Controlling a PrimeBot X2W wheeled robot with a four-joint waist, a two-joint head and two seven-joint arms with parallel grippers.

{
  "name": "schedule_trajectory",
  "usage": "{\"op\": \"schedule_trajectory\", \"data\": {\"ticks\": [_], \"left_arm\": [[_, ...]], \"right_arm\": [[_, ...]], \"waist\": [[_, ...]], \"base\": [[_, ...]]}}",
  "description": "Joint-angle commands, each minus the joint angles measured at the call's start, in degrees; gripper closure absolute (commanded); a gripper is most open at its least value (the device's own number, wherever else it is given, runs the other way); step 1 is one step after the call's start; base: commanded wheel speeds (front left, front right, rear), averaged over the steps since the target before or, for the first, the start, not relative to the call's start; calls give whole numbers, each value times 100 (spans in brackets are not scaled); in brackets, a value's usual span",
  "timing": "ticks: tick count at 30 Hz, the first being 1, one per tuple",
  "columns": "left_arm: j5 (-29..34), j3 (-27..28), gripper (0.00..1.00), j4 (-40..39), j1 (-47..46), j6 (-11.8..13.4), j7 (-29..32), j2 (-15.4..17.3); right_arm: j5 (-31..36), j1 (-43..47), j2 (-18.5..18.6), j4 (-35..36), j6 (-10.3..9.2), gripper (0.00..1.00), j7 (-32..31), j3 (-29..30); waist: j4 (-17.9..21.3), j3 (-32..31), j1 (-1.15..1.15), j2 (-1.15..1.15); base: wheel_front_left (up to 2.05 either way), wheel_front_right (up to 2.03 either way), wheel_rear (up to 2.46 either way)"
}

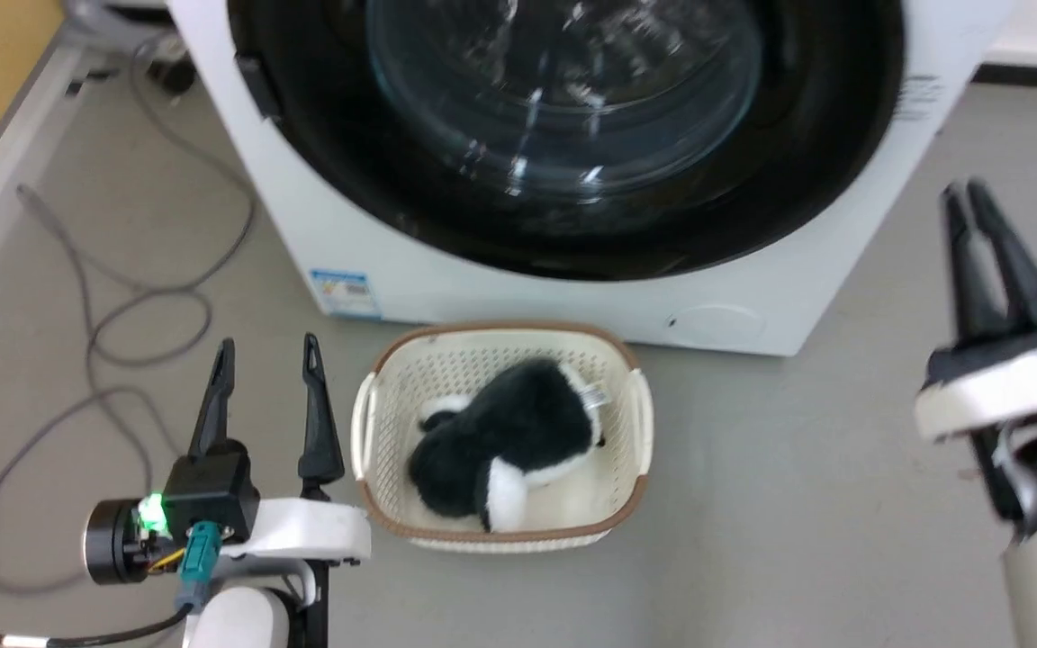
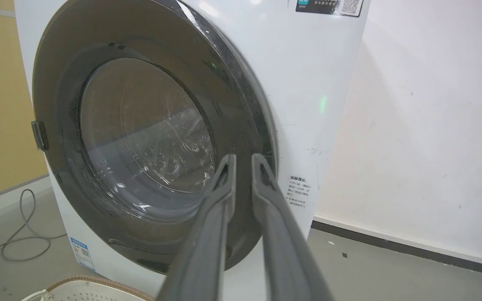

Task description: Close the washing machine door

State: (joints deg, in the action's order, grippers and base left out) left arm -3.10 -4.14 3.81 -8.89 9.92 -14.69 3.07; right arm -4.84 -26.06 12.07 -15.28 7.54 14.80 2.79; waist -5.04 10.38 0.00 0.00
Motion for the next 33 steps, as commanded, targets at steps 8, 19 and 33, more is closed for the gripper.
{"op": "schedule_trajectory", "data": {"ticks": [8,19,33], "left_arm": [[76,155,0,70,438,-34,-30,36],[208,102,0,99,743,-92,-30,46],[191,102,100,159,828,-142,7,13]], "right_arm": [[-106,873,-610,154,-5,0,20,276],[-226,2044,-915,421,-5,0,20,573],[-356,2379,-896,583,0,100,-5,515]], "waist": [[392,-555,0,0],[449,-903,0,0],[537,-1054,0,0]], "base": [[0,0,0],[0,0,0],[0,0,0]]}}
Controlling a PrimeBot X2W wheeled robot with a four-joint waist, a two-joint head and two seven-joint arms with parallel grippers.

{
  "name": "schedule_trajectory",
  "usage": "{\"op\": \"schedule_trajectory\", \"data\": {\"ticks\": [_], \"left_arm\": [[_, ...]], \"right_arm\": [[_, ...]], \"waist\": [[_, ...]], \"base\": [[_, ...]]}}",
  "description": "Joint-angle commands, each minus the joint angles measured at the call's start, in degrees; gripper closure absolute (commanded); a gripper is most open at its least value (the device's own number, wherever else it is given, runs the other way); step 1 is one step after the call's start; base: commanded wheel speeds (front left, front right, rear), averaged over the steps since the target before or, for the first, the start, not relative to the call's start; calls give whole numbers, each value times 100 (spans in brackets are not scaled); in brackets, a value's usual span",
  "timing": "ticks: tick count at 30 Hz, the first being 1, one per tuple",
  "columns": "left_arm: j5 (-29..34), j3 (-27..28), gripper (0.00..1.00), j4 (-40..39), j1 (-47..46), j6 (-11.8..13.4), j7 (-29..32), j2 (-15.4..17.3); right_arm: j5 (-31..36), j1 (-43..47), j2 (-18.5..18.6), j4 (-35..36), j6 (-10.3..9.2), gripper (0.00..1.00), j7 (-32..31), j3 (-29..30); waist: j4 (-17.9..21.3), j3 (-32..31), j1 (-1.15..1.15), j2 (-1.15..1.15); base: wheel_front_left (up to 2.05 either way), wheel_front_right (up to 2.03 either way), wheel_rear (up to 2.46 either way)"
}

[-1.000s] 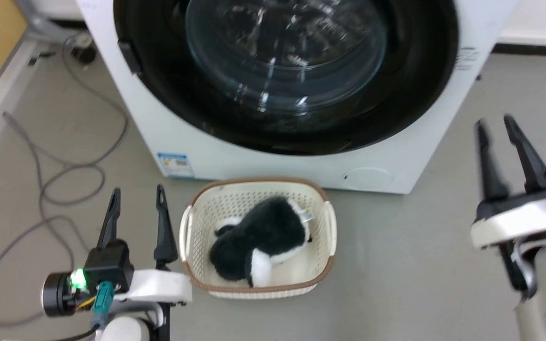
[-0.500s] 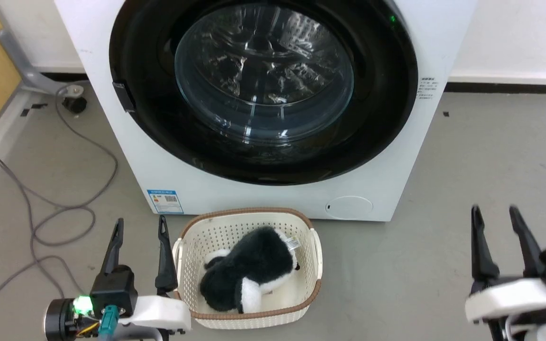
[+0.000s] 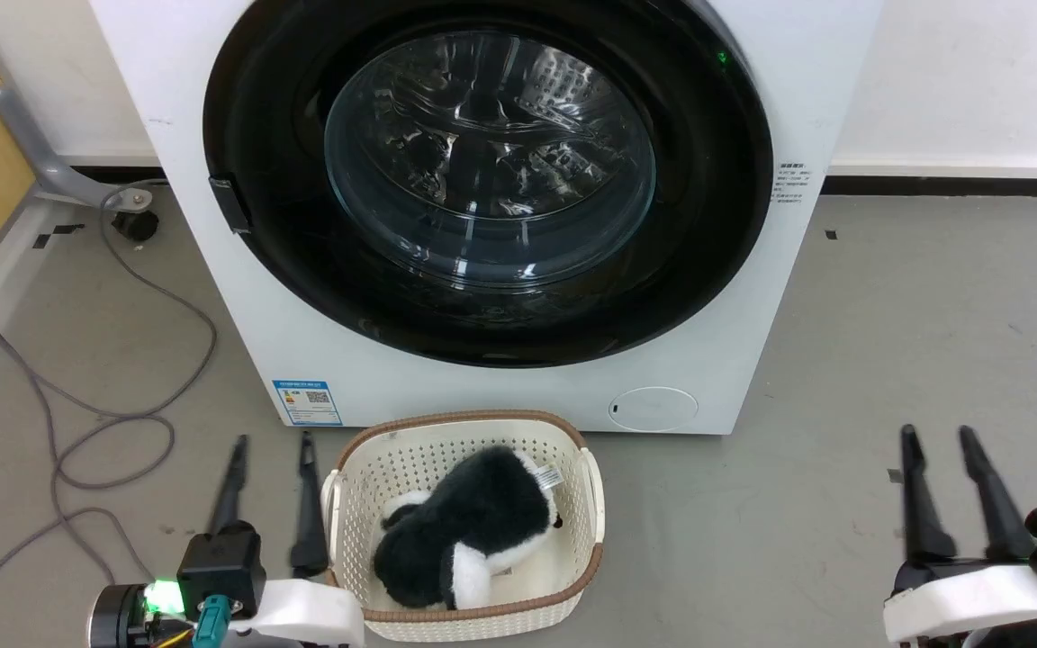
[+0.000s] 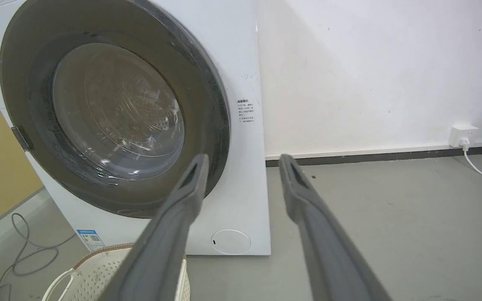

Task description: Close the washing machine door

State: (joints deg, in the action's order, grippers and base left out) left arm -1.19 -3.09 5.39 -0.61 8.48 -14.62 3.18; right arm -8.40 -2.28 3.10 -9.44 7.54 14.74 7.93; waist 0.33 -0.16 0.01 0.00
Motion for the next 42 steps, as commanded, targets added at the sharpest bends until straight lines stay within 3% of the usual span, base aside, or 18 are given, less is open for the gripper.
{"op": "schedule_trajectory", "data": {"ticks": [1,42], "left_arm": [[0,-2,100,0,0,0,2,-3],[39,100,100,-176,20,-278,480,-12]], "right_arm": [[0,-1,0,0,0,100,0,0],[275,74,-7,309,-2,100,-483,-260]], "waist": [[0,0,-1,0],[-11,5,-1,0]], "base": [[0,0,0],[0,0,0]]}}
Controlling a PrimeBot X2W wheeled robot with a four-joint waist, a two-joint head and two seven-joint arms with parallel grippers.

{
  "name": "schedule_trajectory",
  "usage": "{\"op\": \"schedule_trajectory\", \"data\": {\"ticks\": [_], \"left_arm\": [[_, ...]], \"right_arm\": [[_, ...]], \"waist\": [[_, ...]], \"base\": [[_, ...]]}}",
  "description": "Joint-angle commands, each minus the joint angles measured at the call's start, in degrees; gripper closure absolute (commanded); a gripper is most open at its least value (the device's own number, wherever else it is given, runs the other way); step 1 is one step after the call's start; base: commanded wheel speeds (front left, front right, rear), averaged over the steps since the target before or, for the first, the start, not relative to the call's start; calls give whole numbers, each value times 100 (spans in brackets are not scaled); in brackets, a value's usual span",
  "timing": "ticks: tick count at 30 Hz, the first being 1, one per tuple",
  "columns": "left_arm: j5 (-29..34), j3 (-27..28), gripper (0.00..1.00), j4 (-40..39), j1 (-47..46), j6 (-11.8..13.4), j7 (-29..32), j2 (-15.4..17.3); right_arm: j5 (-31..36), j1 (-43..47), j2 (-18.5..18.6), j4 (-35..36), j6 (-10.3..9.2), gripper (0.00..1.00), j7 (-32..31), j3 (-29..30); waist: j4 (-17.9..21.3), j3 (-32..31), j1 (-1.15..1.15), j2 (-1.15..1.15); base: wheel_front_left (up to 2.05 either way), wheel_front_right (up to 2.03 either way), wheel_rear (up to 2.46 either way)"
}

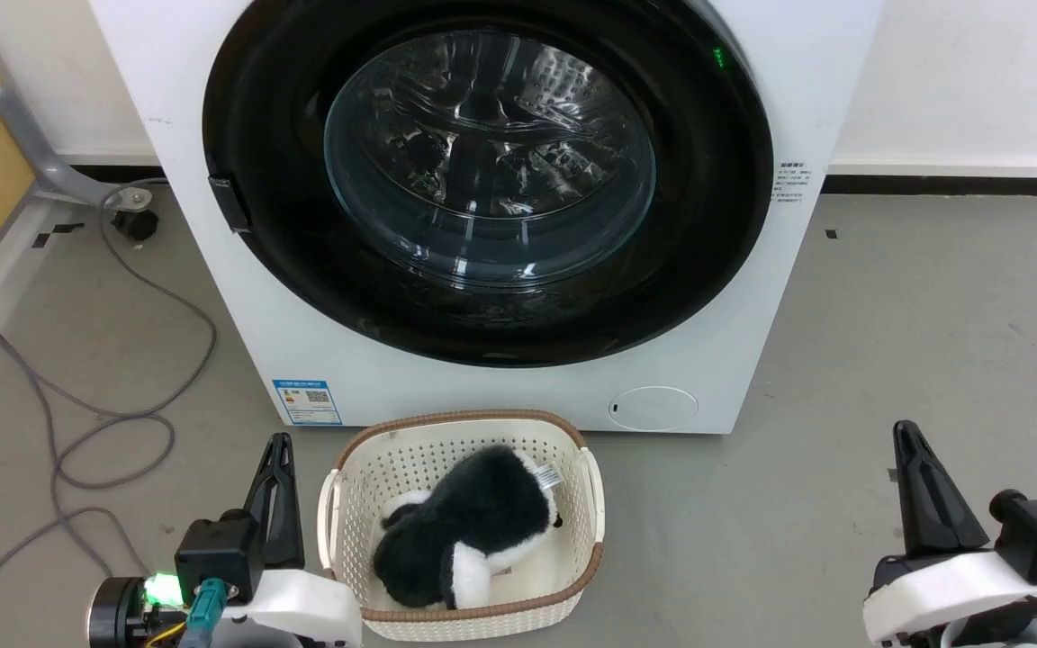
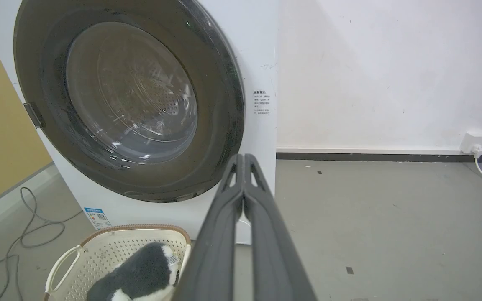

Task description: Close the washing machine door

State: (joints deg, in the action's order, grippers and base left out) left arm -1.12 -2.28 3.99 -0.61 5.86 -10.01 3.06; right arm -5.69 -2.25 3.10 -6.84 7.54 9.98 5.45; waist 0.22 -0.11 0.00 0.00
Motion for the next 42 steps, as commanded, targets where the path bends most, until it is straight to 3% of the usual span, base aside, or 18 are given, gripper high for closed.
{"op": "schedule_trajectory", "data": {"ticks": [1,42], "left_arm": [[32,21,100,-41,21,-23,32,0],[71,123,100,-218,41,-301,510,-9]], "right_arm": [[10,73,-8,56,-2,100,-19,-19],[286,148,-15,366,-4,100,-502,-279]], "waist": [[0,0,0,0],[-11,6,0,0]], "base": [[0,0,0],[0,0,0]]}}
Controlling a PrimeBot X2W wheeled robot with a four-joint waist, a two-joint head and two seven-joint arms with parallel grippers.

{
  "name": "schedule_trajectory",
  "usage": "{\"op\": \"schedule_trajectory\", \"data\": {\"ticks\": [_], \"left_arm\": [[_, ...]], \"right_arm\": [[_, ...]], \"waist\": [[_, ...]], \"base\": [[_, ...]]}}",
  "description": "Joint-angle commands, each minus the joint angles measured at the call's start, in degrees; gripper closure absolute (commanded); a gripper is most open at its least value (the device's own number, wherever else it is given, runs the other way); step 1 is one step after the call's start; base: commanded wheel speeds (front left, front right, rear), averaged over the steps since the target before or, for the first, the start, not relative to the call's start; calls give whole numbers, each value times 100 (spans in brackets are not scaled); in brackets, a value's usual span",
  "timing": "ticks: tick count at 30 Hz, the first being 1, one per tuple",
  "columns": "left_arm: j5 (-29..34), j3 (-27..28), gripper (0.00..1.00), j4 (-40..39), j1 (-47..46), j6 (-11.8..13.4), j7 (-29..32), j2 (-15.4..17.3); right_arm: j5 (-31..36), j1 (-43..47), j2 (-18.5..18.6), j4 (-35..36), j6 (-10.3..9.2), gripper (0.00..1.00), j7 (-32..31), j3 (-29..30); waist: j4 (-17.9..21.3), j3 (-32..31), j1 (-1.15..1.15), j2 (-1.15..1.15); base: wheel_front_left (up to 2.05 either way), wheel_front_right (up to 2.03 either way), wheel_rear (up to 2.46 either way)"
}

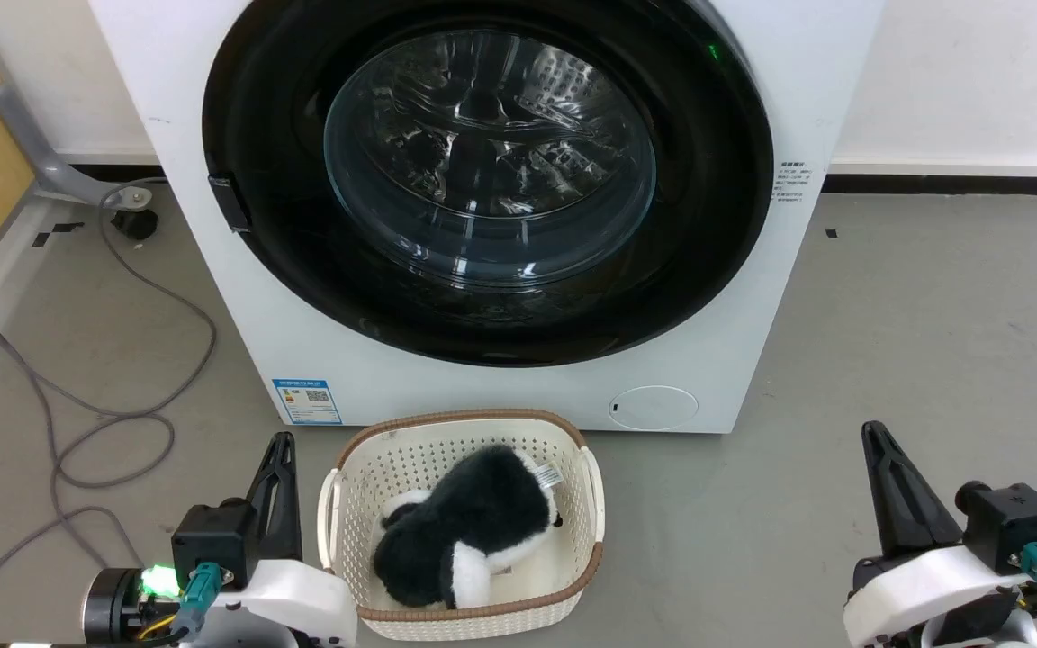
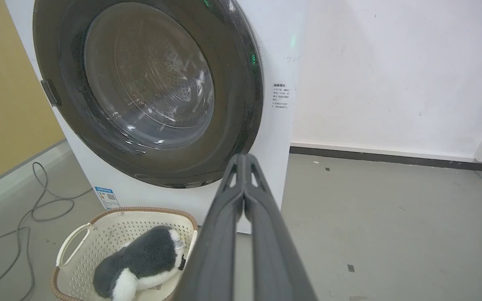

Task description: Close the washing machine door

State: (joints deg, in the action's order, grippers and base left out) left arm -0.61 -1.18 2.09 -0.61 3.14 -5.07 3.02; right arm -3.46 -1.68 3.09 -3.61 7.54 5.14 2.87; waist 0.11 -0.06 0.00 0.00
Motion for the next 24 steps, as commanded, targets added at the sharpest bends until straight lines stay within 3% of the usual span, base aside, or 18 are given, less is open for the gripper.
{"op": "schedule_trajectory", "data": {"ticks": [1,24], "left_arm": [[22,16,100,-32,41,-35,27,-5],[44,73,100,-131,52,-191,295,-10]], "right_arm": [[69,93,-14,50,-4,100,-29,-27],[224,135,-18,224,-5,100,-300,-172]], "waist": [[0,0,0,0],[-6,3,0,0]], "base": [[0,0,0],[0,0,0]]}}
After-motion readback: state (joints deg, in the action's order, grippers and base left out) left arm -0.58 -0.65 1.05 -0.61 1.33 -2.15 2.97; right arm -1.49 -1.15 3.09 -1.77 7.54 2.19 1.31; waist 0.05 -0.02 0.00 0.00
